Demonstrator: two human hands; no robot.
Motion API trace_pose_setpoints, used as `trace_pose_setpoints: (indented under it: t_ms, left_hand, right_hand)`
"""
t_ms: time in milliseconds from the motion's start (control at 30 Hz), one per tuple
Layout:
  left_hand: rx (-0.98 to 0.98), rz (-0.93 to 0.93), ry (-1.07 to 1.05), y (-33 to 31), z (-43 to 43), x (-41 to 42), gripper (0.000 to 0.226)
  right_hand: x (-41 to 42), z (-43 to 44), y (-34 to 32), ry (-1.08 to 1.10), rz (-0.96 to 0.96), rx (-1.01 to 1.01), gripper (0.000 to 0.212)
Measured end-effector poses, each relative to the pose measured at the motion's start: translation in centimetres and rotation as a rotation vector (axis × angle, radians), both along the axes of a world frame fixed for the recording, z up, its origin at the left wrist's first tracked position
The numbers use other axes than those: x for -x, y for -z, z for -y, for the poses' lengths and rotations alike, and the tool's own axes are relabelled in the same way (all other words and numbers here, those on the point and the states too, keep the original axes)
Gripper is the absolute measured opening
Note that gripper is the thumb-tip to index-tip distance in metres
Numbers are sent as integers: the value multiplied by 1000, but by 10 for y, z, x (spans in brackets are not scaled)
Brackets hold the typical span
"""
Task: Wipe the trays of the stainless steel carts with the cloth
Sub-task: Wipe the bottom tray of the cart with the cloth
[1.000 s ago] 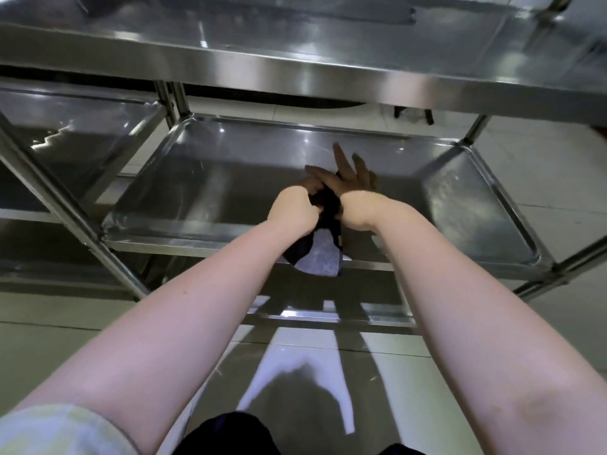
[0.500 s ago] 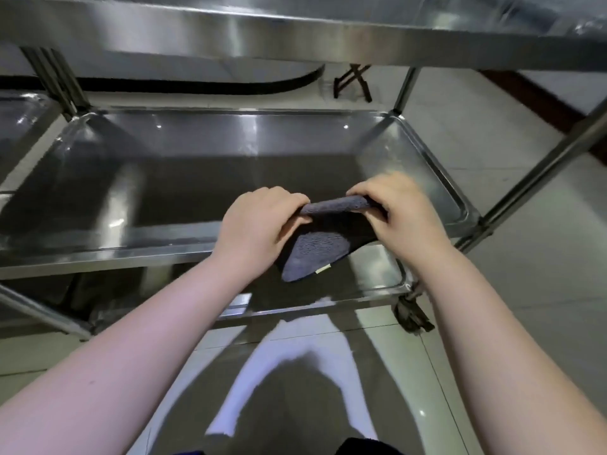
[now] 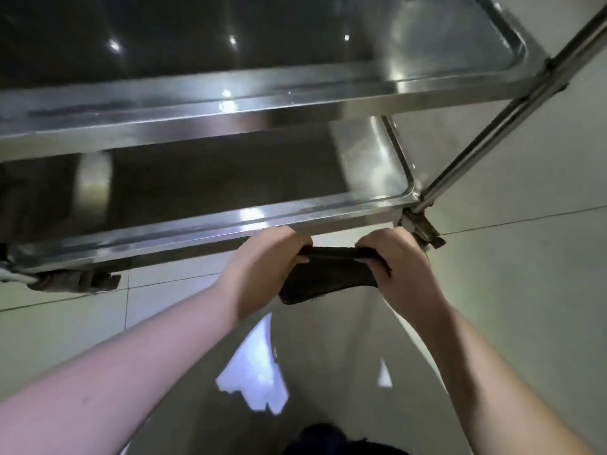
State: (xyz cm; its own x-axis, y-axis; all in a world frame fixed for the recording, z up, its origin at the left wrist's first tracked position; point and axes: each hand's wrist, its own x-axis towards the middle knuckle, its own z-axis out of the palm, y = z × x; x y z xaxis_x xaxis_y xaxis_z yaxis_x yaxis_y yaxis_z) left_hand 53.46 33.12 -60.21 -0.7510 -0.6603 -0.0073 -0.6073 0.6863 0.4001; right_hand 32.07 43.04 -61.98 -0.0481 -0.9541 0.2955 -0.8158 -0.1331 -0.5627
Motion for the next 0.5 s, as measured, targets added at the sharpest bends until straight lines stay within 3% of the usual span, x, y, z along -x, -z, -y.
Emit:
trace_pose_setpoints:
  t_ms: [167, 333, 433, 500]
  left_hand:
    - [-90, -77, -1, 49, 21, 27, 13]
    - [70, -267, -228, 66, 96, 83, 22]
    - [23, -34, -441, 96, 142, 93, 43]
    - [-29, 153, -496, 122, 151, 81, 52]
  right_hand:
    - [24, 26, 46, 97, 47, -120, 15]
    - [77, 137, 43, 258, 52, -225, 18]
    - [76, 184, 67, 427, -288, -494, 58]
    - [57, 194, 91, 368, -349, -645, 68]
